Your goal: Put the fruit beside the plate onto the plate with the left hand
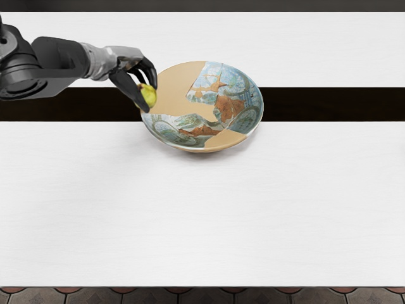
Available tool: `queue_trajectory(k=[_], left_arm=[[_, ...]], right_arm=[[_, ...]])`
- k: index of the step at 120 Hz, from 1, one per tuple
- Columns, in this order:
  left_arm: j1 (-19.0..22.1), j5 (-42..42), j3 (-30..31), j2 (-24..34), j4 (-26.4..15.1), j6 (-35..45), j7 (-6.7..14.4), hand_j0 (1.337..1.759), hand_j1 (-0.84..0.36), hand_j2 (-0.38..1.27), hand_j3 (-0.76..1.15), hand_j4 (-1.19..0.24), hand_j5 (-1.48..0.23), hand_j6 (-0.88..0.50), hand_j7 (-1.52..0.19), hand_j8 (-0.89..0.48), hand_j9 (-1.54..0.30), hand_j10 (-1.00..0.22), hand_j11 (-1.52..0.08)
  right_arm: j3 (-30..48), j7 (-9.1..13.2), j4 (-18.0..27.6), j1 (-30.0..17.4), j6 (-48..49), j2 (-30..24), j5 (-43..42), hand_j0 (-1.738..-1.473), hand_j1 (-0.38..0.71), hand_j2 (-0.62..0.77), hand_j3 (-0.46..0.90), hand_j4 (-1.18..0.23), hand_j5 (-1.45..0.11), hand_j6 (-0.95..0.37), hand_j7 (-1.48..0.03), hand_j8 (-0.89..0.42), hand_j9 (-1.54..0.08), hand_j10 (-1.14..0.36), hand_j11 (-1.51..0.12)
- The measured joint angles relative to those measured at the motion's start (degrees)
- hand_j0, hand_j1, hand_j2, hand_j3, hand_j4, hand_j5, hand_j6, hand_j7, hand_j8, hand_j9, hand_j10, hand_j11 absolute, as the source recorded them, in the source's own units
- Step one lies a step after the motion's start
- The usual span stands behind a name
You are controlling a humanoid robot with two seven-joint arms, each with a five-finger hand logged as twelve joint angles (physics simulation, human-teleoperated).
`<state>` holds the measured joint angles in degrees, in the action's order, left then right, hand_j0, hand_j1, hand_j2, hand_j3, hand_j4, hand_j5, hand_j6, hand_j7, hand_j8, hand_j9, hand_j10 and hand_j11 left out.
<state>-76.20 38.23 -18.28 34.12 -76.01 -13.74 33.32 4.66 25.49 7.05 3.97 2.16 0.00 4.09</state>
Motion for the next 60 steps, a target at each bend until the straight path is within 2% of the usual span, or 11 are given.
queue_trajectory(k=[10,37,60], left_arm=[[-1.9,-0.7,0.0,-2.6,0.5,0.0,0.7,1.647,-0.31,0.33,0.00,-0.76,-1.20,-0.37,-1.13,-0.32,-1.11,-0.54,-1.12],[-3.0,-1.2,0.0,-7.2,3.4,-0.1,1.6,1.647,-0.31,0.33,0.00,-0.77,-1.22,-0.36,-1.15,-0.32,-1.12,-0.54,-1.14],[-4.1,-1.4,0.1,-12.6,8.9,-0.8,1.6,1.646,-0.32,0.34,0.00,-0.77,-1.23,-0.35,-1.16,-0.31,-1.13,-0.54,-1.15]], right_arm=[[0.0,0.0,0.0,0.2,0.0,0.0,-0.2,-1.658,-0.35,0.00,0.00,0.00,0.00,0.00,0.00,0.00,0.00,0.00,0.00],[-0.3,0.0,0.1,0.3,0.0,0.0,-0.4,-1.658,-0.35,0.00,0.00,0.00,0.00,0.00,0.00,0.00,0.00,0.00,0.00],[-0.8,0.0,0.1,0.4,0.0,0.0,-0.4,-1.658,-0.35,0.00,0.00,0.00,0.00,0.00,0.00,0.00,0.00,0.00,0.00]])
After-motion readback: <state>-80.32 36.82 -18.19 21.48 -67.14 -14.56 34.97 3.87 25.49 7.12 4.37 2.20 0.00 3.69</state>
